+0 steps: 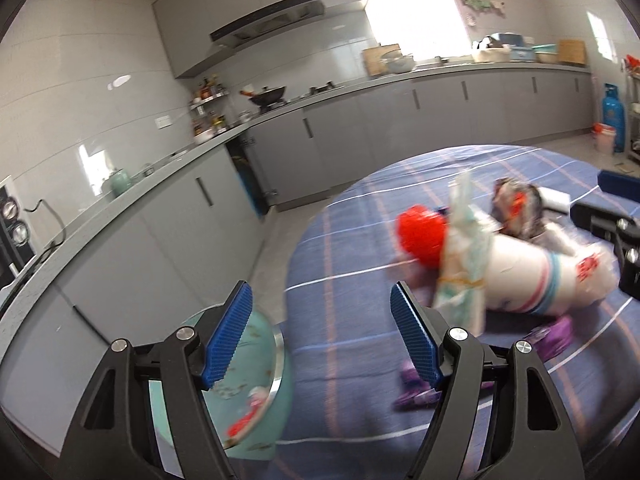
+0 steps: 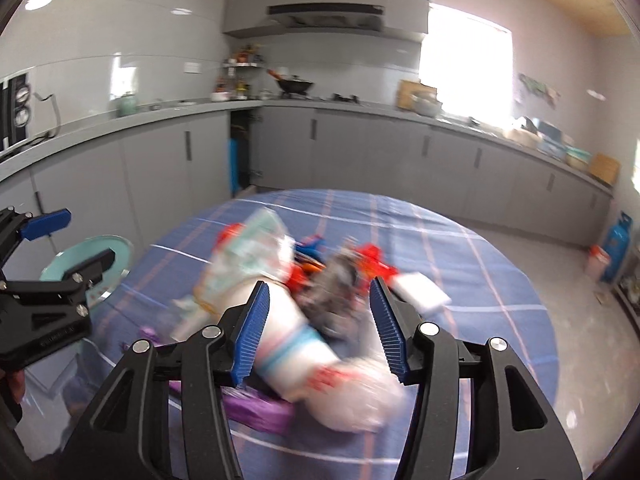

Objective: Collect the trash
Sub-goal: 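Open the left tool over the wastebasket and return both tools to the table, then grasp the banded tissue packet with the left tool while the right tool grasps a clear plastic bag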

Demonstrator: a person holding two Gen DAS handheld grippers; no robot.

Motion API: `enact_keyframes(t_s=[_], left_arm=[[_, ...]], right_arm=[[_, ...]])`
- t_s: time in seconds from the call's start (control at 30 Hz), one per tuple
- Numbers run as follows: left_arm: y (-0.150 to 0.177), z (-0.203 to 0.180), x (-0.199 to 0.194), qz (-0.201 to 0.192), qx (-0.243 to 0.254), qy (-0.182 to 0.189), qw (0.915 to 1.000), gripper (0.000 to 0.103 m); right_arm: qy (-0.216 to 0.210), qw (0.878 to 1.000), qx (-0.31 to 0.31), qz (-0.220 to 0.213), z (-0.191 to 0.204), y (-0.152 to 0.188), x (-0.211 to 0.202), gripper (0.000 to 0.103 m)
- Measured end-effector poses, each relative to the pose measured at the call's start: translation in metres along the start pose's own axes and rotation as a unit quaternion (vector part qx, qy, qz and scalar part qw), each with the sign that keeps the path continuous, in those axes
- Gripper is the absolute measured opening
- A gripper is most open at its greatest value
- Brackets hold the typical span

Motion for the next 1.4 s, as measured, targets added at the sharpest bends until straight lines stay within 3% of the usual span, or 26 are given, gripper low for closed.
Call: enact_keyframes(t_s=[0.2,0.3,0.5,0.63,0.7,0.9,0.97,1.03,1.2,1.3,1.4], left_arm=[[0.002,-0.041,0.013,0.008,0.023,0.035,0.9991,0.073],[0.008,-0.057,0.023,0.02,0.031,0.05,0.9981,0.073],[0.021,-0.078,0.038,0.046,0.03,0.089,0.9945,0.072],[0.026,-0.087,0.044,0.061,0.03,0.112,0.9914,0.049],[0.029,-0.092,0.043,0.067,0.032,0.125,0.9893,0.037],[0.025,-0.096,0.036,0.059,0.036,0.136,0.9883,0.022],[0.021,-0.095,0.032,0.052,0.036,0.135,0.9888,0.02],[0.018,-0.094,0.026,0.044,0.035,0.136,0.9891,0.019],[0.0,-0.083,0.012,0.013,0.031,0.116,0.9927,0.018],[-0.011,-0.073,0.002,-0.01,0.032,0.096,0.9948,0.018],[-0.01,-0.069,0.004,-0.006,0.026,0.093,0.9953,0.018]], right_arm=[[0.022,1.0,0.014,0.016,-0.023,0.022,0.0,0.064],[0.024,0.999,0.023,0.025,-0.029,0.03,0.002,0.068],[0.018,0.998,0.032,0.049,-0.03,0.045,0.015,0.068],[0.003,0.997,0.04,0.063,-0.027,0.055,0.02,0.068],[-0.007,0.997,0.043,0.07,-0.025,0.058,0.021,0.06],[-0.039,0.994,0.052,0.085,-0.012,0.059,0.016,0.029],[-0.042,0.994,0.052,0.081,-0.01,0.058,0.012,0.028],[-0.039,0.995,0.055,0.073,-0.011,0.055,0.006,0.029],[-0.022,0.997,0.064,0.048,-0.02,0.045,-0.005,0.067],[-0.01,0.995,0.079,0.065,-0.028,0.052,0.004,0.068],[-0.021,0.991,0.085,0.098,-0.024,0.068,0.014,0.064]])
Point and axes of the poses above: each gripper's, at about its wrist camera, not at the fingertips, and x roughly the way its jaws point, z to its left, y to its underside, the point moved 10 cm from there along x, roughly the way its jaws point, and after that the axes turned 4 degrees about -z, right-handed, at the moved point
